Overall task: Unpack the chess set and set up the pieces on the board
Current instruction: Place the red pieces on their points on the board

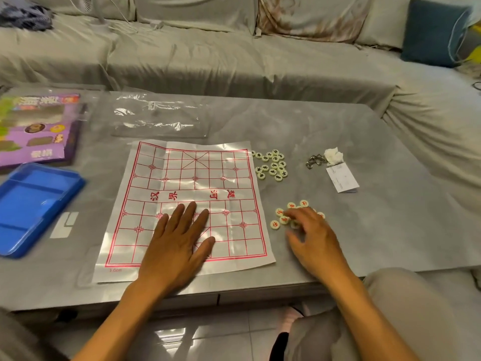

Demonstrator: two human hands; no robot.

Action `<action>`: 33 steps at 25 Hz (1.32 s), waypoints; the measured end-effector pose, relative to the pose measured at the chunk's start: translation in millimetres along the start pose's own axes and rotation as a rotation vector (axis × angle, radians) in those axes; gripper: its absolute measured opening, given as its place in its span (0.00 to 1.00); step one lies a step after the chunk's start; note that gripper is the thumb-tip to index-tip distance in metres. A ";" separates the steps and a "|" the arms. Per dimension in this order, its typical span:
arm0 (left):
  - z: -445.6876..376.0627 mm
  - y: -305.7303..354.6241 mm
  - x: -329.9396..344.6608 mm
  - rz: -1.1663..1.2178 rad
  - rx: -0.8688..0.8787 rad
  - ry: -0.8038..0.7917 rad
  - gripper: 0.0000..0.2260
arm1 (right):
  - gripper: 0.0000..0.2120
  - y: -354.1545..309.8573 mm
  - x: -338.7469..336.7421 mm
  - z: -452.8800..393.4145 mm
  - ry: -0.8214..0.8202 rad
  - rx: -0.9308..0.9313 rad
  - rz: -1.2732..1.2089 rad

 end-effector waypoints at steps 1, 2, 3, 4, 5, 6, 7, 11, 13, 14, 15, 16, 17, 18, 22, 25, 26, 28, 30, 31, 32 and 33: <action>-0.2 0.9 0.5 0.009 0.001 -0.003 0.28 | 0.17 -3.3 9.3 -2.1 -0.050 -0.059 0.049; -0.5 2.2 0.5 0.014 0.001 -0.003 0.29 | 0.16 -7.0 16.7 -3.9 -0.066 -0.102 0.084; -1.1 3.0 0.0 0.012 0.001 -0.005 0.29 | 0.15 -9.2 20.9 -5.7 -0.059 -0.127 0.107; -1.4 3.5 -1.2 0.006 0.001 -0.012 0.29 | 0.14 -9.7 22.6 -7.8 -0.046 -0.134 0.116; -1.7 2.4 -1.6 0.004 -0.001 -0.022 0.29 | 0.14 -9.9 23.0 -9.7 -0.038 -0.131 0.111; -2.0 1.0 -2.5 0.038 0.006 -0.032 0.29 | 0.14 -9.1 22.7 -10.9 -0.038 -0.121 0.097; -2.8 -0.2 -4.6 0.119 0.015 -0.050 0.30 | 0.14 -7.5 22.0 -11.2 -0.042 -0.114 0.083; -6.6 -13.2 -39.7 0.707 -0.139 0.034 0.19 | 0.13 -1.5 19.1 -15.0 -0.035 -0.107 0.069; -3.9 -30.9 -53.6 0.646 -0.170 0.087 0.11 | 0.13 -2.3 22.0 -15.0 -0.038 -0.093 0.104; -1.1 -40.4 -56.9 0.583 -0.140 0.040 0.10 | 0.12 -3.4 24.9 -14.2 -0.039 -0.089 0.123; 2.2 -48.4 -57.5 0.513 -0.086 -0.038 0.09 | 0.12 -5.4 26.5 -13.3 -0.028 -0.089 0.132; 5.3 -54.4 -55.8 0.444 -0.020 -0.115 0.10 | 0.11 -8.1 26.0 -12.8 -0.004 -0.087 0.127; 7.7 -59.3 -52.3 0.389 0.032 -0.170 0.10 | 0.10 -12.7 22.5 -11.9 0.033 -0.085 0.108; 8.3 -62.5 -49.6 0.357 0.058 -0.194 0.10 | 0.10 -19.4 16.7 -9.9 0.082 -0.090 0.070; 3.9 -63.8 -49.0 0.360 0.078 -0.161 0.10 | 0.14 -81.7 19.2 14.3 0.078 -0.202 -0.276; 5.9 -66.6 -45.1 0.401 0.061 -0.157 0.10 | 0.14 -128.9 71.2 34.2 -0.117 -0.257 -0.394; 6.8 -66.4 -43.5 0.417 0.057 -0.153 0.11 | 0.14 -135.5 87.0 36.9 -0.139 -0.275 -0.376; 8.2 -67.9 -42.0 0.442 0.063 -0.132 0.11 | 0.15 -138.6 109.6 37.0 -0.158 -0.294 -0.339; 8.4 -70.0 -41.2 0.449 0.061 -0.123 0.11 | 0.18 -136.7 119.1 36.6 -0.168 -0.295 -0.319; 7.8 -70.7 -40.4 0.451 0.055 -0.122 0.12 | 0.19 -136.6 120.3 36.5 -0.164 -0.299 -0.312; 7.5 -70.3 -39.7 0.457 0.052 -0.124 0.12 | 0.20 -136.2 120.6 36.1 -0.154 -0.302 -0.310; 7.6 -69.7 -38.9 0.466 0.050 -0.125 0.13 | 0.22 -136.1 120.8 35.8 -0.146 -0.303 -0.311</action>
Point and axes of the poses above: each hand's wrist, its own z-axis away from the middle knuckle, its own x-axis out of the palm, y = z × x, the point moved 2 cm from there along -z, towards the middle knuckle, and after that the axes turned 3 degrees about -z, right-handed, at the moved point
